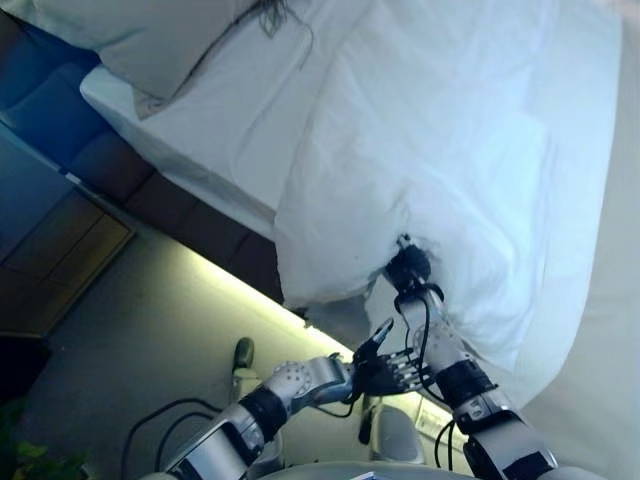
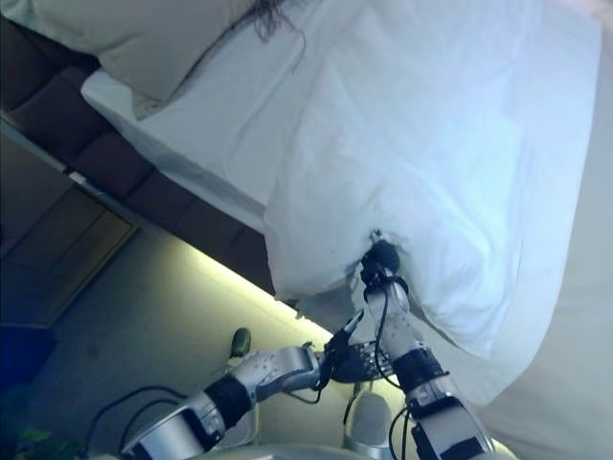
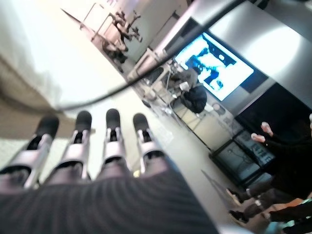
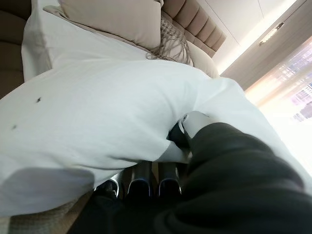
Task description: Make the bed neatly
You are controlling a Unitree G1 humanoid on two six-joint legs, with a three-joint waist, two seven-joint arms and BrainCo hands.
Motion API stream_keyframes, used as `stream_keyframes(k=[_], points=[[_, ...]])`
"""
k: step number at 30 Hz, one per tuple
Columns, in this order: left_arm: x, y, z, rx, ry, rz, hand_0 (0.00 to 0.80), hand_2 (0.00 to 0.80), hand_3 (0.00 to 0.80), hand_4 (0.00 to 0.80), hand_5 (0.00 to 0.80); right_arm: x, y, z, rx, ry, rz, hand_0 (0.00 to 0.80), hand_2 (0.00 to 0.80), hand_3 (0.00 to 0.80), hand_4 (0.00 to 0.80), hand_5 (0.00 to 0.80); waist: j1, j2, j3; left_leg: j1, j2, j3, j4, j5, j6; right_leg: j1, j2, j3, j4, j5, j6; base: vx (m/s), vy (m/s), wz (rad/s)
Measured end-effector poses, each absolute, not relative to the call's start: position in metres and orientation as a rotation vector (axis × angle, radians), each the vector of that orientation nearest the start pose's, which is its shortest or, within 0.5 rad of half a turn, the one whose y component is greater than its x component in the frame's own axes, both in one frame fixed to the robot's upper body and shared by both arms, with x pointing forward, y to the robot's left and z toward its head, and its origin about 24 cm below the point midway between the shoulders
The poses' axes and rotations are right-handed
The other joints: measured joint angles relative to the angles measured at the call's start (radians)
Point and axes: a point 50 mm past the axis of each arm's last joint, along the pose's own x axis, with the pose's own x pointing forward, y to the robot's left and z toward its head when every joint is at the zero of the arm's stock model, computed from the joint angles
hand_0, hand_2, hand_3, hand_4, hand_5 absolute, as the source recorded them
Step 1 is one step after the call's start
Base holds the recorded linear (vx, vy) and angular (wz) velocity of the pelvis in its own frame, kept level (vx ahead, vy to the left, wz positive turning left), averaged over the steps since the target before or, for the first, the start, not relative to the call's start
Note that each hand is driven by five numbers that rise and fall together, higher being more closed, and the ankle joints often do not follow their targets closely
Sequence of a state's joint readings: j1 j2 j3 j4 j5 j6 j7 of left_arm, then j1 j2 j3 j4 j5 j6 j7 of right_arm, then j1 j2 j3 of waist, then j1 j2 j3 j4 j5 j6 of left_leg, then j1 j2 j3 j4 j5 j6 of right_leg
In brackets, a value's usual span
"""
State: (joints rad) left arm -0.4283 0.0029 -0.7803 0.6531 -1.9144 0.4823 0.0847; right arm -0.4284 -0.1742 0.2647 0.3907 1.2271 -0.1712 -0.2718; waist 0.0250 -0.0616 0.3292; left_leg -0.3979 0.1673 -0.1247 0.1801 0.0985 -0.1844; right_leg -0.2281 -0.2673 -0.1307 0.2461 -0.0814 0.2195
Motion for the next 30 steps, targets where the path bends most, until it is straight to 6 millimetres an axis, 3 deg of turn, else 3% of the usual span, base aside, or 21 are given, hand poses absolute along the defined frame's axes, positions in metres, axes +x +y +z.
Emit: stream_keyframes(k=[7, 14, 19, 27, 30], points=[[0.25, -0.045, 0.012, -1.299, 1.105, -0.57, 0.0, 0.0, 0.0, 0.0, 0.0, 0.339, -0.108, 0.097, 0.87, 0.066, 0.056, 0.8, 0.8, 0.8, 0.8, 0.8, -0.041, 0.014, 0.062, -0.04, -0.027, 0.067, 0.027, -0.01, 0.027, -0.08, -0.035, 0.073, 0.006, 0.031, 0.028, -0.091, 0.129, -0.21], [0.271, -0.041, 0.028, -1.338, 1.0, -0.546, 0.0, 0.0, 0.0, 0.0, 0.0, 0.338, -0.094, 0.11, 0.795, 0.065, 0.137, 0.8, 0.8, 0.8, 0.8, 0.8, -0.09, 0.016, 0.063, -0.036, -0.026, 0.101, 0.029, -0.016, 0.03, -0.101, -0.039, 0.105, 0.002, 0.036, 0.03, -0.015, 0.124, -0.13], [0.285, -0.045, 0.041, -1.373, 0.935, -0.519, 0.0, 0.0, 0.0, 0.0, 0.0, 0.341, -0.084, 0.119, 0.761, 0.078, 0.191, 0.8, 0.8, 0.8, 0.8, 0.8, -0.099, 0.028, 0.07, -0.029, -0.021, 0.129, 0.026, -0.018, 0.031, -0.118, -0.039, 0.127, 0.002, 0.048, 0.03, 0.002, 0.094, -0.16], [0.297, -0.035, 0.04, -1.436, 0.865, -0.419, 0.0, 0.0, 0.0, 0.0, 0.0, 0.341, -0.075, 0.122, 0.727, 0.106, 0.238, 0.8, 0.8, 0.8, 0.8, 0.8, -0.123, 0.04, 0.072, 0.02, -0.018, 0.17, 0.005, -0.018, 0.031, -0.109, -0.052, 0.131, 0.0, 0.059, 0.03, 0.044, 0.081, -0.12], [0.297, -0.035, 0.037, -1.449, 0.86, -0.407, 0.0, 0.0, 0.0, 0.0, 0.0, 0.341, -0.078, 0.123, 0.697, 0.111, 0.239, 0.8, 0.8, 0.8, 0.8, 0.8, -0.123, 0.06, 0.07, 0.022, -0.018, 0.172, 0.004, -0.017, 0.031, -0.109, -0.053, 0.131, 0.0, 0.06, 0.03, 0.044, 0.056, -0.03]])
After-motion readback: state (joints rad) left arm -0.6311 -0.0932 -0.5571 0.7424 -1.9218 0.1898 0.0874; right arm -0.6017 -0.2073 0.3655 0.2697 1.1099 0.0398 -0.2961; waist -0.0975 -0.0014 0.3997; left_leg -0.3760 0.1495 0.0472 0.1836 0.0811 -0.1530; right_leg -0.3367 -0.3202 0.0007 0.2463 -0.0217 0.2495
